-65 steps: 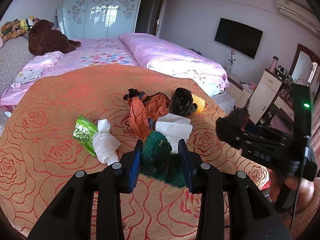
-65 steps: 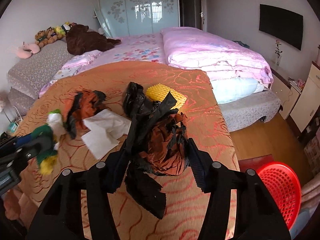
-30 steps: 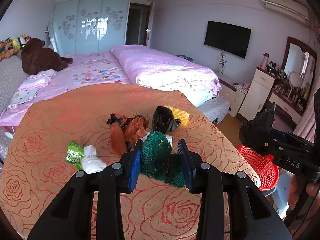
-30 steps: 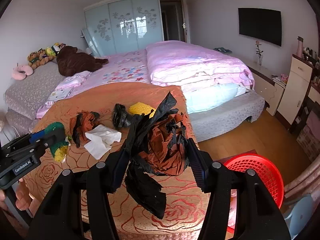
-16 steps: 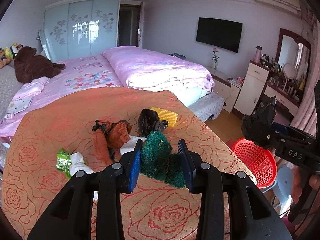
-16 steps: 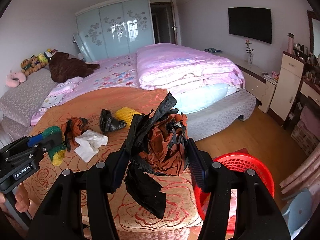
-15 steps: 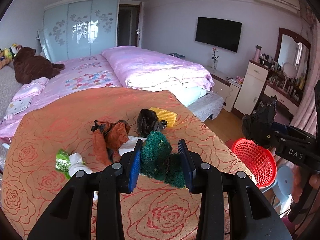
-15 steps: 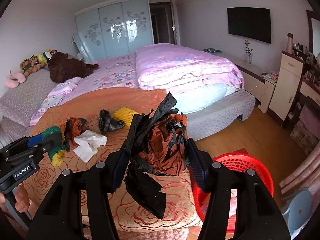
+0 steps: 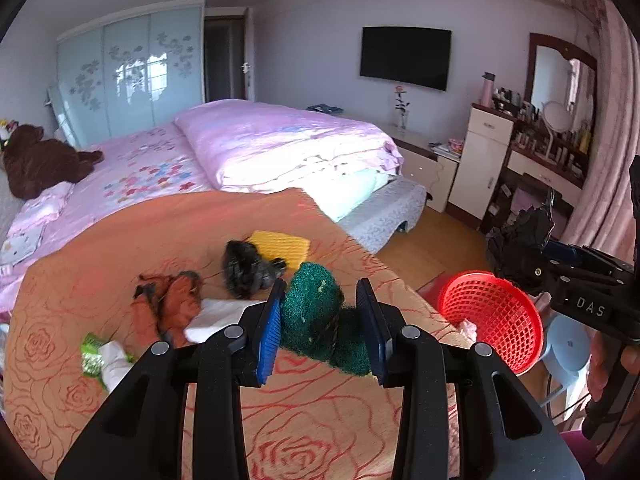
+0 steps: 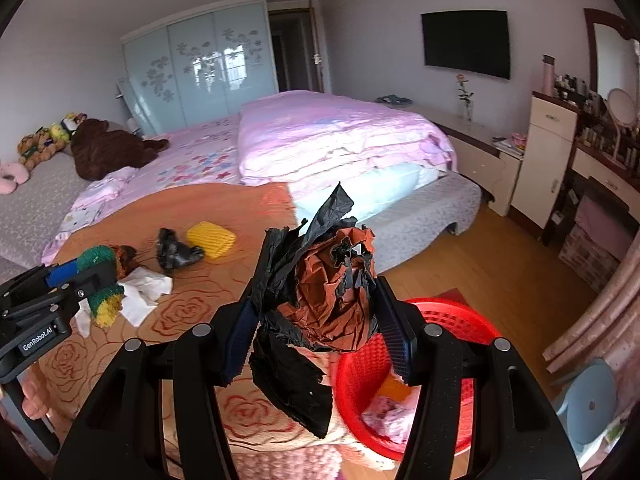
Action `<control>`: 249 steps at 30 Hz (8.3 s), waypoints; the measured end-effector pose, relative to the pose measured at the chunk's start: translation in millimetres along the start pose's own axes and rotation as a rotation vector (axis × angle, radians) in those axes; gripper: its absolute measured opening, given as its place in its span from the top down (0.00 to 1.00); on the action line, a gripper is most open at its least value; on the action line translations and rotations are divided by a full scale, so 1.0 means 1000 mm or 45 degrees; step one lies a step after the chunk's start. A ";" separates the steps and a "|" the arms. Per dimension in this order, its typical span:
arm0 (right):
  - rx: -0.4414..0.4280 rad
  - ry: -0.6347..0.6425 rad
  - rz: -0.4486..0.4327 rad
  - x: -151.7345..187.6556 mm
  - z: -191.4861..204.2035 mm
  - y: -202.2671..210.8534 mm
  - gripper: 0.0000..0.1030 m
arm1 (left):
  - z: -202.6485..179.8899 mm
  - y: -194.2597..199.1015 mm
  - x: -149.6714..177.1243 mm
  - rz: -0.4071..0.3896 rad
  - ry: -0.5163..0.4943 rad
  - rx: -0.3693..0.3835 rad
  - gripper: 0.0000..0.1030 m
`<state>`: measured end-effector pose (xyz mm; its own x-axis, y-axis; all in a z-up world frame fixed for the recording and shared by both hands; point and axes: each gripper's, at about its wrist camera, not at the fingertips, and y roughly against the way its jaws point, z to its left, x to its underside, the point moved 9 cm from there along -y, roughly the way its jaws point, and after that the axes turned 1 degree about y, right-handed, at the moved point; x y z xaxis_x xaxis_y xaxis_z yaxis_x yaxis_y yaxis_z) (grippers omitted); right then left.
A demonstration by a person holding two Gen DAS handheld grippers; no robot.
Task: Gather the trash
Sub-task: 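Carry the green item and black-orange bag with both tools over the red basket, then open both tools to drop the green item and bag into the basket, then move both open tools back over the trash on the bed, then grasp the white plastic bag with the left tool while the right tool grasps the brown cloth, then carry the white plastic and brown cloth with both tools over the red basket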
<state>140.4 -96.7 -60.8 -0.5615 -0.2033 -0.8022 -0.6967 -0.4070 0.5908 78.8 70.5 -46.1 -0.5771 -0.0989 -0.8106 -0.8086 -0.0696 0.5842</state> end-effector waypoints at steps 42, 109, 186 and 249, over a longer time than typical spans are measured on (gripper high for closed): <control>0.248 -0.318 0.026 0.038 -0.129 0.000 0.46 | -0.147 -0.074 -0.012 0.115 -0.288 0.229 0.67; 0.191 -0.144 0.055 0.042 -0.072 -0.016 0.27 | -0.035 -0.051 0.002 0.090 -0.093 -0.075 0.26; -0.457 0.395 0.142 0.005 0.251 -0.088 0.17 | 0.231 0.058 0.057 -0.017 0.545 -0.471 0.77; -0.141 0.177 -0.017 -0.025 0.112 -0.023 0.51 | 0.131 0.039 0.023 -0.038 0.306 -0.283 0.77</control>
<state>120.4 17.5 -44.8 -0.4801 -0.3149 -0.8187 -0.6462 -0.5043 0.5729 19.5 195.6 -47.3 -0.4889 -0.3232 -0.8102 -0.7647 -0.2881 0.5764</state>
